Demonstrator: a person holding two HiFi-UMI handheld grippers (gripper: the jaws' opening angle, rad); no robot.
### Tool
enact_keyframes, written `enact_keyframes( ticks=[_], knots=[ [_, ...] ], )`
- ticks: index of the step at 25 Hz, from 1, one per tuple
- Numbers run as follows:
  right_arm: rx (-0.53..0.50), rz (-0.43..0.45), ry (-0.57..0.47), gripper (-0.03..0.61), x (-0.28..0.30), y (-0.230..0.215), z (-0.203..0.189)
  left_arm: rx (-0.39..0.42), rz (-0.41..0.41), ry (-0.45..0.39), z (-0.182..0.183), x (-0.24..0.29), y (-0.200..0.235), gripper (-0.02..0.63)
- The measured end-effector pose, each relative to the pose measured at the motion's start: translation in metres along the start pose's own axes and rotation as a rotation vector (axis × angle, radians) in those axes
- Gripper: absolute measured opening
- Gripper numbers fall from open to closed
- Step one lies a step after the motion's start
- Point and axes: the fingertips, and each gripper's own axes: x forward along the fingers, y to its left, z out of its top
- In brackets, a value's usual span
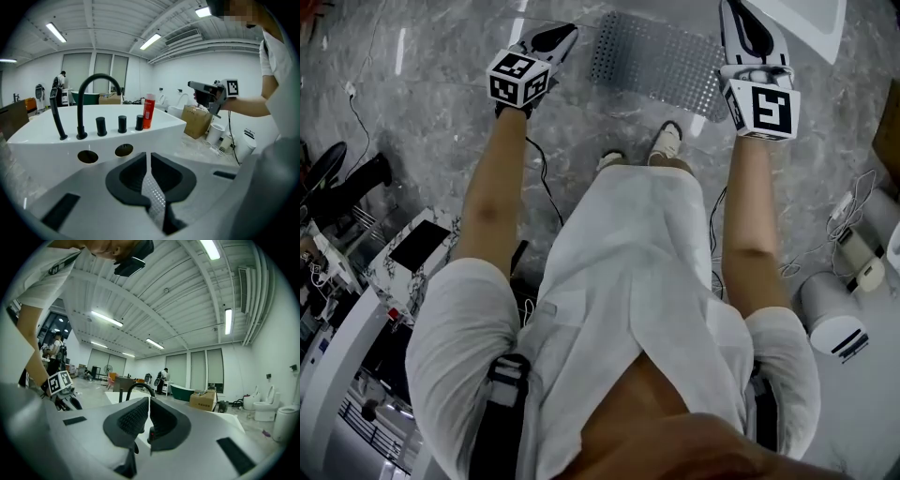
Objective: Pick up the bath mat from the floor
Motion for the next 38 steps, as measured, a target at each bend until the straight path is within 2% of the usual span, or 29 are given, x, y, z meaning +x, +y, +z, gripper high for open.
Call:
enact_keyframes(
  ticks=[4, 11, 15, 17, 22, 25, 27, 31, 34, 38],
  knots=[
    [-0.017, -0.046, -0.003, 0.031, -0.006, -0.008, -0.048, 0.000, -0.026, 0.064, -0.058, 0.048, 0.011, 0.036],
    [0.043, -0.094, -0.012, 0.031, -0.002, -0.013, -0.159, -0.046, -0.040, 0.152, -0.159, 0.139, 0.033, 0.080],
    [0.103, -0.094, -0.015, 0.031, 0.010, -0.004, -0.223, -0.099, -0.039, 0.258, -0.235, 0.185, 0.053, 0.104],
    [0.117, -0.112, -0.025, 0.032, 0.014, -0.002, -0.251, -0.122, -0.022, 0.318, -0.275, 0.206, 0.066, 0.145],
    [0.150, -0.132, -0.046, 0.034, 0.020, 0.006, -0.310, -0.128, 0.016, 0.429, -0.361, 0.251, 0.090, 0.192],
    [0.160, -0.118, -0.069, 0.044, 0.026, 0.014, -0.328, -0.139, 0.012, 0.466, -0.396, 0.276, 0.096, 0.252],
    [0.157, -0.109, -0.083, 0.049, 0.028, 0.021, -0.334, -0.145, 0.016, 0.487, -0.414, 0.290, 0.100, 0.263],
    [0.157, -0.059, -0.092, 0.071, 0.029, 0.039, -0.335, -0.217, 0.029, 0.541, -0.456, 0.312, 0.106, 0.311],
    [0.128, -0.006, -0.047, 0.117, 0.036, 0.051, -0.341, -0.256, 0.049, 0.565, -0.478, 0.329, 0.114, 0.322],
    [0.153, 0.006, 0.014, 0.126, 0.043, 0.057, -0.354, -0.316, 0.079, 0.582, -0.503, 0.339, 0.124, 0.342]
  ],
)
